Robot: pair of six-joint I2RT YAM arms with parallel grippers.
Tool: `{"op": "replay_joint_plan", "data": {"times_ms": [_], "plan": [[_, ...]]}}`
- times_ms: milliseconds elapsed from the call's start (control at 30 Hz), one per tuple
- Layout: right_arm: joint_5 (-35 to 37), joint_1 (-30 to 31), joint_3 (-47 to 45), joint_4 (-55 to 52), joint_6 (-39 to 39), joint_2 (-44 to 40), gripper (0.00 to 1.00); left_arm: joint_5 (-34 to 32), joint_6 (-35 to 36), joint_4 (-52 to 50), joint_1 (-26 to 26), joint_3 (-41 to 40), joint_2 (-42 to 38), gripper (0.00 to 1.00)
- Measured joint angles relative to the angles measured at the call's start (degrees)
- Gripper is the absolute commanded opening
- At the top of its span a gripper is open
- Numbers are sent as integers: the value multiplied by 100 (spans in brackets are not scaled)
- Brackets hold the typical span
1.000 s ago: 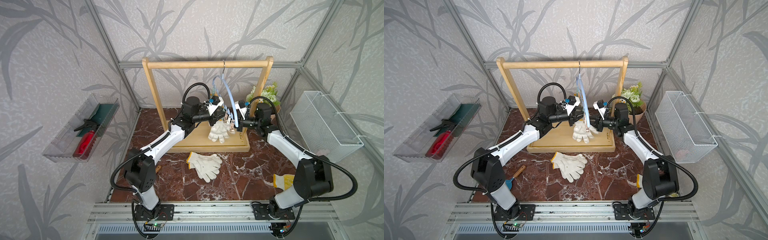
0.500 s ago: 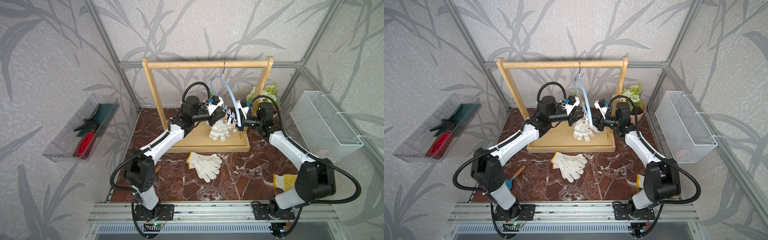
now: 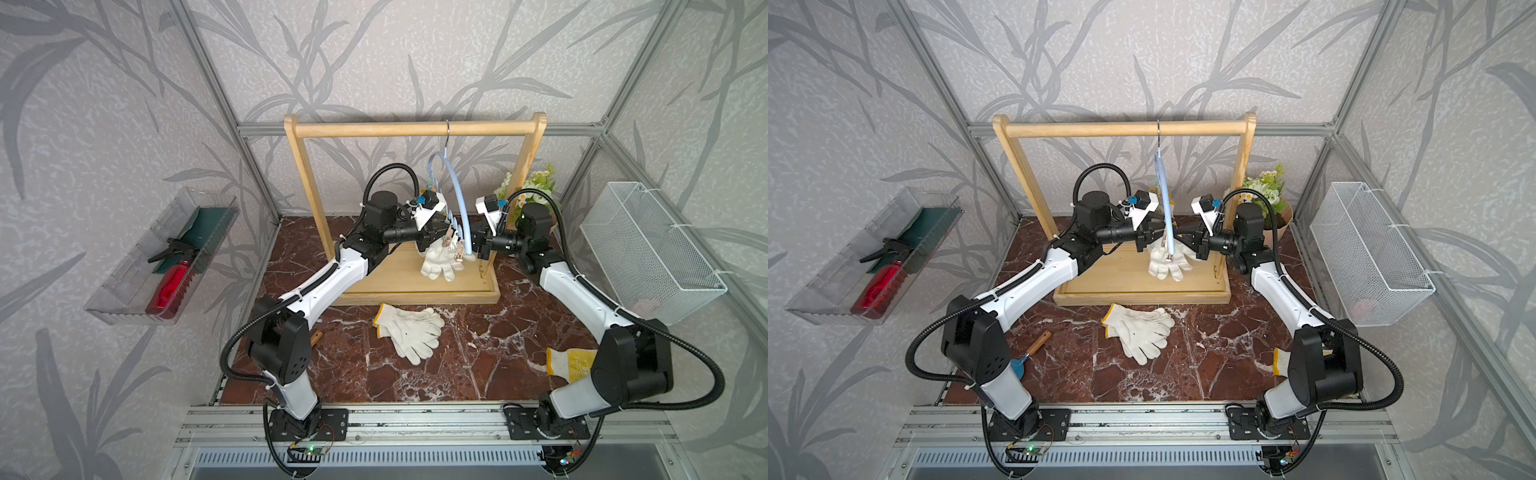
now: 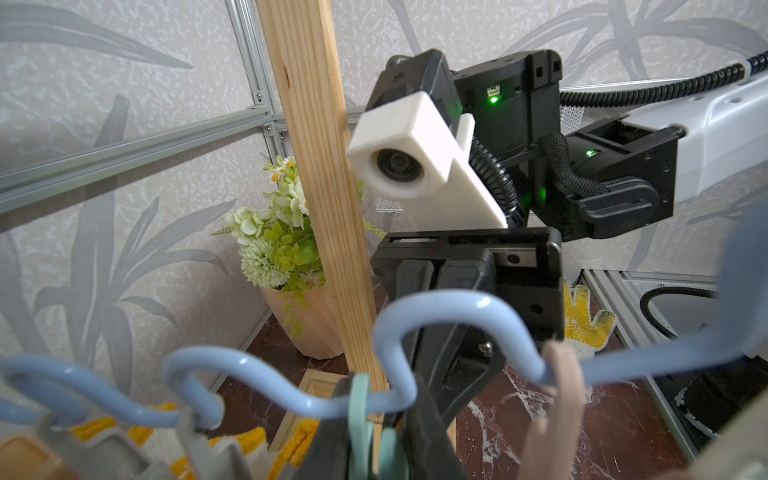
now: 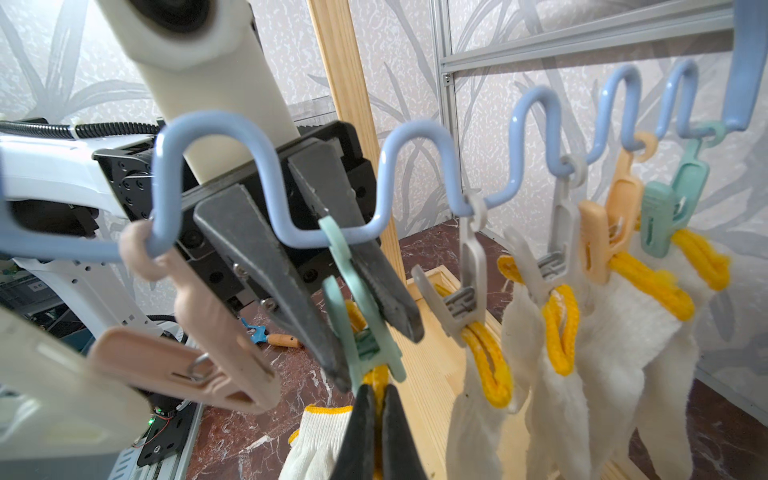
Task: Clip the gloves onto a hanger to dry
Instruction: Clamp the glove onto the hanger.
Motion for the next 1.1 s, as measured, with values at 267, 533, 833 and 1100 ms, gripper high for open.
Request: {"op": "replay_joint_plan", "data": {"times_ms": [267,533,833,1100], "plan": [[59,0,-2,7,20,0,10,-24,-48,31,-2,-50,2,40],[363,0,-33,22,-28,-2,43,-216,-136,-79,59,-481,-103,56],[1231,-7,-1191,-37,-127,-595,53,-1001,-321,4,275,-1749,-1261,62],[1998,-9,-2881,225,214,-1473,54,-2804,-966,-168,243,-3390,-2413,62]]}}
